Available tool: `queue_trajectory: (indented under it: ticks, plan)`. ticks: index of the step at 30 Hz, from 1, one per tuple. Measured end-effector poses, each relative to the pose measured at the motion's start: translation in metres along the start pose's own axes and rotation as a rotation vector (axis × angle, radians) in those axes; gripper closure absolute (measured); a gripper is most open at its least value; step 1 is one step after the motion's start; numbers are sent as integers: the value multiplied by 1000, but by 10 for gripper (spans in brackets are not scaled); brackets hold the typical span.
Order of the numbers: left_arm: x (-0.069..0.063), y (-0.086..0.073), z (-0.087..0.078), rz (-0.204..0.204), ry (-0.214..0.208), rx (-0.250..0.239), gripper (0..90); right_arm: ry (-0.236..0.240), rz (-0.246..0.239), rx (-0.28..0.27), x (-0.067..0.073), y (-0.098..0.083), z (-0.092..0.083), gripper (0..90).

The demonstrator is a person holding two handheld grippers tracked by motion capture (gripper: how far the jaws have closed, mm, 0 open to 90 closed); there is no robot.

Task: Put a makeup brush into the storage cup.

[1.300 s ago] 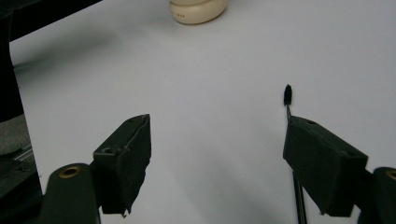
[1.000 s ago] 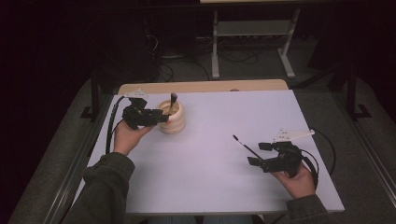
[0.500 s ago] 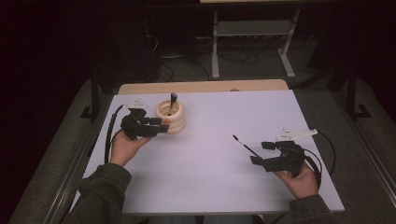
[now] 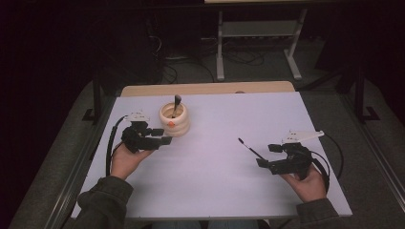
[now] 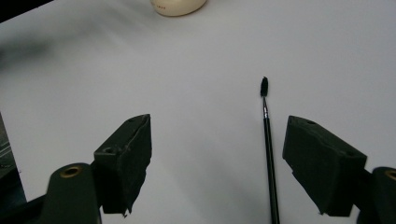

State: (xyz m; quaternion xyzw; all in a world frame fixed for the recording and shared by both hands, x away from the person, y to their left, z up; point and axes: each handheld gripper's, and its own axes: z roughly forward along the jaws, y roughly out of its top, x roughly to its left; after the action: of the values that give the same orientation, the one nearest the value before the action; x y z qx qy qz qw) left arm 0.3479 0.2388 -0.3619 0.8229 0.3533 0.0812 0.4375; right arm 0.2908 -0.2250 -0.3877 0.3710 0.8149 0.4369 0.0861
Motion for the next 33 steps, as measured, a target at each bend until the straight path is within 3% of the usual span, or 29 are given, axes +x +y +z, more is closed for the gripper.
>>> queue_trajectory:
  ticks: [5, 12, 22, 33]
  plan:
    - [-6, -10, -8, -14, -6, -23, 438, -2, 7, 2, -1, 0, -1, 229]
    - [-19, -22, -16, -3, -7, -30, 421, -4, 12, 8, -1, 2, -1, 229]
    - [-33, -39, -17, -14, -25, -45, 394, -8, 6, 18, 0, 7, 1, 229]
    - [-43, -46, -18, 29, -25, -30, 379, -28, 17, 48, -1, 16, 6, 231]
